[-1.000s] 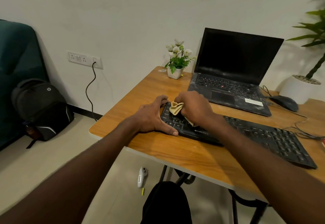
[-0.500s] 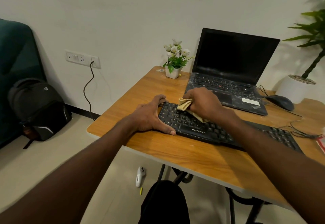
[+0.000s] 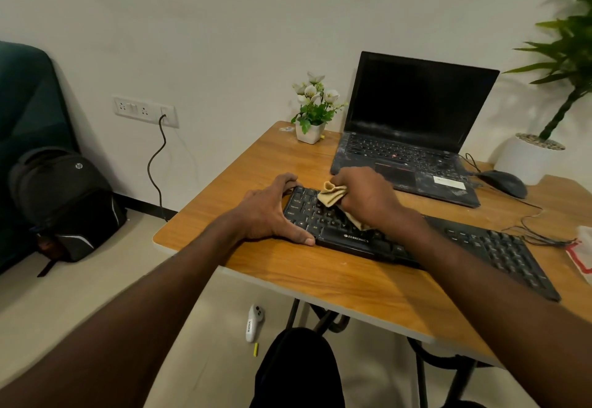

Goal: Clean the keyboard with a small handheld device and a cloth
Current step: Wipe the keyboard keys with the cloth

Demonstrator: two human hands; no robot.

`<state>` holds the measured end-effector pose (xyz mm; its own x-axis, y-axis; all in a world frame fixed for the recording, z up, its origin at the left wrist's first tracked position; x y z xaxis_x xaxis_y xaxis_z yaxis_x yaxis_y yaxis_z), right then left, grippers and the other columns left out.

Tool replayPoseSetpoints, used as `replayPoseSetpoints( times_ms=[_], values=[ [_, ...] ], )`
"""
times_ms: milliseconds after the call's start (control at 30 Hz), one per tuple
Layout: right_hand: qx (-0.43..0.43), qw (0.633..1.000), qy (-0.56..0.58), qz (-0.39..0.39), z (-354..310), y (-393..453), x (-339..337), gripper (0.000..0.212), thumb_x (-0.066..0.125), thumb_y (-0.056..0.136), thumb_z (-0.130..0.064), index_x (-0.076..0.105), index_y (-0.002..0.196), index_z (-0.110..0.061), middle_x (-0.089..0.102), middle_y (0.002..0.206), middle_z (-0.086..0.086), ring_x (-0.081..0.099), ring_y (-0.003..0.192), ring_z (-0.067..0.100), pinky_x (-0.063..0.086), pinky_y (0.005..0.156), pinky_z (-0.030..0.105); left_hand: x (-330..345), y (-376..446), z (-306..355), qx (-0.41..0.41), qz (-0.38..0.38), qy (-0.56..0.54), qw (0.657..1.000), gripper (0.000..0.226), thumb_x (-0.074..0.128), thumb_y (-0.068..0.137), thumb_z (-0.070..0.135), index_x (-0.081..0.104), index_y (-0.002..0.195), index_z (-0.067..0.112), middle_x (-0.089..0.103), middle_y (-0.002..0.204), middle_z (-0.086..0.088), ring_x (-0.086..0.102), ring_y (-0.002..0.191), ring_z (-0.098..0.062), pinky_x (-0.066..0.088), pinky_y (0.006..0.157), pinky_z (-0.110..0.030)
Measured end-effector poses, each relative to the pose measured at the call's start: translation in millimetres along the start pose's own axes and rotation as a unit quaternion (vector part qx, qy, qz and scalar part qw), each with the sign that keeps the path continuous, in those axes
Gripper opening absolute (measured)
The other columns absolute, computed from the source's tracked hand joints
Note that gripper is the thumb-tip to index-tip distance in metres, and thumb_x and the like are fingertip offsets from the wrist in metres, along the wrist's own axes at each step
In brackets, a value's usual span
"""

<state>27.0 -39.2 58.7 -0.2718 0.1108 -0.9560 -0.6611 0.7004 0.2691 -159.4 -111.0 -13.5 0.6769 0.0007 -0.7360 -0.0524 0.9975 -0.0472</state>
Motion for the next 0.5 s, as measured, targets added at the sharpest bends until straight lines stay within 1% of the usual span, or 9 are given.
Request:
replayPoseSetpoints(
  times_ms=[100, 167, 267, 333, 367, 433, 500],
  values=[
    [-0.024, 1.000, 0.001, 0.003, 18.7, -7.4, -3.9, 0.036, 0.072, 0.087, -0.009, 0.076, 0.115, -0.030, 0.071, 0.106, -0.010, 0.065, 0.102, 0.019, 0.056, 0.077, 0.042, 0.7, 4.4, 17.1, 0.013, 0.003, 0.000, 1.000, 0.144, 0.097, 0.047, 0.075, 0.016, 0.161, 0.042, 0.042, 0.166, 0.007, 0.040, 0.151, -0.027, 0.025, 0.129, -0.054],
    [-0.033, 0.999, 0.001, -0.008, 28.9, -9.6, -9.2, 0.031, 0.074, 0.088, -0.013, 0.077, 0.113, -0.031, 0.071, 0.106, -0.012, 0.065, 0.100, 0.017, 0.055, 0.076, 0.040, -3.4, 3.9, 20.2, 0.013, 0.008, -0.003, 1.000, 0.141, 0.099, 0.050, 0.070, 0.017, 0.161, 0.041, 0.043, 0.165, 0.006, 0.040, 0.151, -0.026, 0.026, 0.129, -0.053],
    [-0.017, 0.998, 0.008, -0.052, 39.1, -7.8, -20.3, 0.023, 0.075, 0.090, -0.023, 0.077, 0.111, -0.033, 0.072, 0.109, -0.011, 0.066, 0.100, 0.017, 0.056, 0.080, 0.043, -5.4, 1.4, 17.8, 0.010, 0.007, 0.000, 1.000, 0.138, 0.099, 0.053, 0.067, 0.017, 0.161, 0.041, 0.045, 0.163, 0.004, 0.042, 0.148, -0.027, 0.027, 0.128, -0.053],
    [-0.009, 0.995, -0.023, -0.093, 35.6, 1.3, -25.6, 0.027, 0.074, 0.091, -0.021, 0.076, 0.115, -0.033, 0.073, 0.111, -0.008, 0.066, 0.100, 0.018, 0.056, 0.081, 0.042, -4.9, 1.3, 15.9, 0.009, 0.002, 0.005, 1.000, 0.138, 0.098, 0.053, 0.067, 0.017, 0.161, 0.040, 0.044, 0.163, 0.004, 0.042, 0.148, -0.027, 0.027, 0.128, -0.054],
    [-0.015, 0.994, -0.046, -0.098, 29.0, 5.0, -27.1, 0.028, 0.073, 0.091, -0.021, 0.075, 0.116, -0.034, 0.073, 0.111, -0.007, 0.066, 0.101, 0.017, 0.056, 0.081, 0.040, -4.3, 2.1, 13.9, 0.008, 0.000, 0.002, 1.000, 0.139, 0.098, 0.053, 0.067, 0.017, 0.161, 0.040, 0.044, 0.164, 0.004, 0.042, 0.148, -0.027, 0.027, 0.128, -0.054],
    [-0.035, 0.995, -0.052, -0.073, 16.1, 6.7, -25.2, 0.026, 0.073, 0.092, -0.024, 0.075, 0.115, -0.036, 0.073, 0.110, -0.009, 0.066, 0.101, 0.017, 0.056, 0.078, 0.038, -4.7, 3.7, 9.6, 0.004, 0.001, -0.008, 1.000, 0.142, 0.099, 0.049, 0.071, 0.016, 0.160, 0.043, 0.042, 0.165, 0.006, 0.040, 0.151, -0.027, 0.027, 0.129, -0.054],
    [-0.015, 0.999, -0.021, -0.044, 19.4, -4.3, -19.7, 0.025, 0.073, 0.092, -0.024, 0.075, 0.112, -0.037, 0.074, 0.106, -0.010, 0.067, 0.098, 0.017, 0.058, 0.076, 0.040, -4.3, 6.1, 6.8, 0.001, 0.001, -0.021, 1.000, 0.144, 0.098, 0.043, 0.076, 0.016, 0.158, 0.047, 0.041, 0.166, 0.008, 0.038, 0.153, -0.026, 0.028, 0.128, -0.054]
  ],
)
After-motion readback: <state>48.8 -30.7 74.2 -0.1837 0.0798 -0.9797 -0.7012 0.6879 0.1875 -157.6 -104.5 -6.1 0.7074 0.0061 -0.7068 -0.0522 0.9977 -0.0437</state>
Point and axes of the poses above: each hand's wrist, its own y-axis towards the middle knuckle, its own x-axis out of the palm, z = x × y, the point moved 4 cm from there along y, towards the middle knuckle
